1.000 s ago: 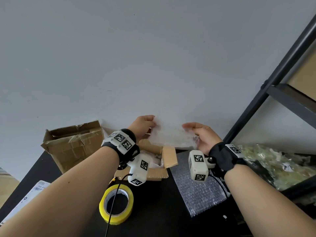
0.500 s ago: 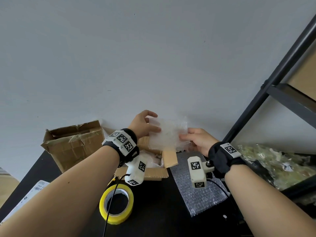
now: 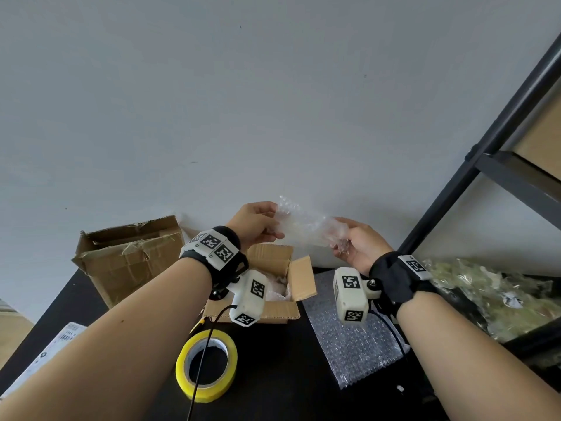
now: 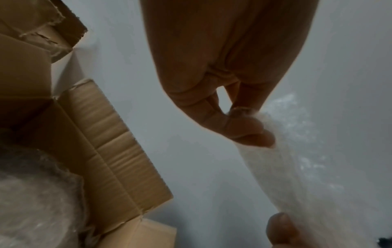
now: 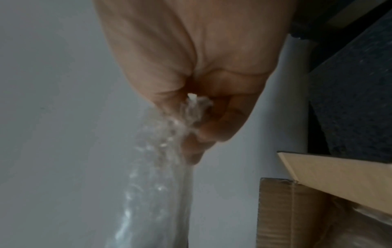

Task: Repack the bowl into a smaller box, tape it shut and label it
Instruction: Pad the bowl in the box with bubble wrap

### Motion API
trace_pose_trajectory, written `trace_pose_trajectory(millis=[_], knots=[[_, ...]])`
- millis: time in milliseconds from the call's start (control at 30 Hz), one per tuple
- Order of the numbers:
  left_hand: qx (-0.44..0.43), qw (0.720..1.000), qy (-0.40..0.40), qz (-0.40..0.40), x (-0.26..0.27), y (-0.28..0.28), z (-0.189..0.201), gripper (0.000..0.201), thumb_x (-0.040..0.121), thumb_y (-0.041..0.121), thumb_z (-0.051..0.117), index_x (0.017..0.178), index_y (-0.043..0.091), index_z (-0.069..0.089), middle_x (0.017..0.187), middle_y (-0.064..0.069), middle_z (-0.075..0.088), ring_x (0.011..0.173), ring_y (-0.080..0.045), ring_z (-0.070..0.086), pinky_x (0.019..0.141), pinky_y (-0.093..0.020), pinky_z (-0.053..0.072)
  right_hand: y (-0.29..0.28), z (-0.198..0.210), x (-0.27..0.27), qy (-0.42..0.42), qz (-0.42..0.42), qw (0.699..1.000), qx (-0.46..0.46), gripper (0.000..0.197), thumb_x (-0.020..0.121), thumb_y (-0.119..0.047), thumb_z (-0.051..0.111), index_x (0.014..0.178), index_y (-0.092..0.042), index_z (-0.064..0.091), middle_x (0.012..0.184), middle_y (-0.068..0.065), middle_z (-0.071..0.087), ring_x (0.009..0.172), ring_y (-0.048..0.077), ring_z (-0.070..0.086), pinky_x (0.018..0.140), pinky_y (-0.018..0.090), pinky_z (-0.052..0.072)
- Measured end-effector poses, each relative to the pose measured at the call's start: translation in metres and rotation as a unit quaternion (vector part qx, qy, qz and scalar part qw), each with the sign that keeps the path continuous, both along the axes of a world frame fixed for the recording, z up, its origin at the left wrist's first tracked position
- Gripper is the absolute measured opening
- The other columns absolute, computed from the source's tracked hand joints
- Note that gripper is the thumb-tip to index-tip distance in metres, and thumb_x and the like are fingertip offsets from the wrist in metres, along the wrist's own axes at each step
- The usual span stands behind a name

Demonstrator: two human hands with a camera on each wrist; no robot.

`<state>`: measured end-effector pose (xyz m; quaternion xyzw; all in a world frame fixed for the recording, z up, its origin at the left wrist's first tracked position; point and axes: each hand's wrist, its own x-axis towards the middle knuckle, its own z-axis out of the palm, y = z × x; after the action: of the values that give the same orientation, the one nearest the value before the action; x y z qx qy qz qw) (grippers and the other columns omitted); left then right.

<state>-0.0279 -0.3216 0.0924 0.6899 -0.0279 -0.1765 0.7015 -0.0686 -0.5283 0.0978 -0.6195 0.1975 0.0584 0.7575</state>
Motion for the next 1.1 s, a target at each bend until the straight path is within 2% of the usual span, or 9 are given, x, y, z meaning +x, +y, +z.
trace_pose_trajectory(millis=[67, 200, 333, 467, 600, 767, 933, 1033, 1100], knots=[[-0.007, 1.000, 0.003, 0.003, 0.002, 0.001, 0.001, 0.033, 0.087, -0.016, 0.041, 0.075, 0.010, 0.057, 0.075, -0.008, 0.053, 0.045, -0.007, 0.062, 0.044, -0.014, 0.049, 0.001, -0.001, 0.001, -0.007, 0.028, 0.999, -0.030, 0.056, 0.086, 0.022, 0.028, 0.070, -0.010, 0.070, 0.082, 0.009, 0.066, 0.044, 0.016, 0.051, 0.038, 0.018, 0.042], [-0.040, 0.997, 0.035, 0.056, 0.005, 0.002, -0.002, 0.031, 0.086, -0.011, 0.035, 0.075, 0.000, 0.062, 0.086, -0.018, 0.056, 0.049, -0.013, 0.063, 0.051, -0.019, 0.055, 0.005, -0.003, 0.002, -0.019, 0.081, 0.986, -0.143, 0.049, 0.084, 0.022, 0.034, 0.063, -0.006, 0.068, 0.084, 0.009, 0.069, 0.054, 0.020, 0.054, 0.042, 0.019, 0.047], [-0.086, 0.988, 0.097, 0.079, 0.007, 0.006, -0.004, 0.016, 0.095, 0.016, 0.049, 0.100, 0.004, 0.057, 0.088, -0.010, 0.057, 0.069, -0.021, 0.060, 0.070, -0.032, 0.055, 0.011, -0.003, 0.002, -0.047, 0.109, 0.967, -0.227, 0.039, 0.082, 0.019, 0.045, 0.068, -0.007, 0.070, 0.074, 0.011, 0.067, 0.053, 0.018, 0.052, 0.048, 0.018, 0.047], [0.039, 0.998, 0.052, 0.020, 0.013, 0.012, -0.012, 0.040, 0.085, 0.032, 0.067, 0.118, 0.013, 0.056, 0.113, -0.005, 0.060, 0.103, -0.020, 0.059, 0.072, -0.029, 0.055, 0.023, -0.001, 0.007, -0.055, 0.147, 0.946, -0.283, 0.042, 0.081, 0.019, 0.044, 0.070, -0.010, 0.071, 0.072, 0.009, 0.067, 0.051, 0.014, 0.053, 0.047, 0.016, 0.045], [0.155, 0.988, -0.001, -0.019, 0.013, 0.018, -0.017, 0.022, 0.081, 0.019, 0.074, 0.101, 0.013, 0.066, 0.098, -0.007, 0.066, 0.080, -0.014, 0.062, 0.069, -0.024, 0.051, 0.032, -0.002, 0.014, -0.065, 0.160, 0.933, -0.316, 0.048, 0.076, 0.020, 0.038, 0.069, -0.013, 0.071, 0.075, 0.013, 0.065, 0.055, 0.013, 0.052, 0.050, 0.014, 0.044], [0.206, 0.977, -0.047, 0.012, 0.015, 0.030, -0.016, 0.020, 0.081, 0.015, 0.073, 0.100, 0.011, 0.068, 0.081, 0.000, 0.064, 0.069, -0.011, 0.057, 0.055, -0.017, 0.044, 0.032, -0.007, 0.027, -0.088, 0.093, 0.933, -0.336, 0.047, 0.078, 0.013, 0.038, 0.076, -0.019, 0.072, 0.088, 0.008, 0.066, 0.085, 0.015, 0.054, 0.085, 0.030, 0.047], [0.207, 0.975, -0.073, -0.029, 0.017, 0.043, -0.018, 0.007, 0.082, 0.013, 0.071, 0.089, 0.014, 0.069, 0.072, 0.003, 0.062, 0.066, -0.008, 0.056, 0.064, -0.017, 0.047, 0.047, -0.005, 0.032, -0.105, 0.214, 0.913, -0.331, 0.024, 0.085, -0.010, 0.068, 0.109, -0.009, 0.069, 0.106, 0.000, 0.068, 0.094, 0.005, 0.060, 0.080, 0.005, 0.044], [0.204, 0.976, -0.077, 0.001, 0.017, 0.047, -0.024, 0.018, 0.080, 0.010, 0.073, 0.098, 0.010, 0.069, 0.079, -0.003, 0.063, 0.067, -0.011, 0.057, 0.068, -0.022, 0.048, 0.062, -0.021, 0.038, -0.060, 0.274, 0.858, -0.431, 0.034, 0.075, -0.017, 0.080, 0.107, -0.013, 0.071, 0.106, 0.001, 0.069, 0.102, 0.013, 0.063, 0.095, 0.024, 0.047], [0.204, 0.975, -0.075, 0.045, 0.018, 0.051, -0.030, 0.029, 0.078, 0.009, 0.075, 0.106, 0.009, 0.066, 0.090, -0.006, 0.059, 0.070, -0.013, 0.055, 0.067, -0.022, 0.047, 0.070, -0.034, 0.042, -0.033, 0.269, 0.838, -0.473, 0.027, 0.072, -0.018, 0.081, 0.097, -0.016, 0.072, 0.097, -0.001, 0.069, 0.096, 0.015, 0.063, 0.091, 0.029, 0.048]])
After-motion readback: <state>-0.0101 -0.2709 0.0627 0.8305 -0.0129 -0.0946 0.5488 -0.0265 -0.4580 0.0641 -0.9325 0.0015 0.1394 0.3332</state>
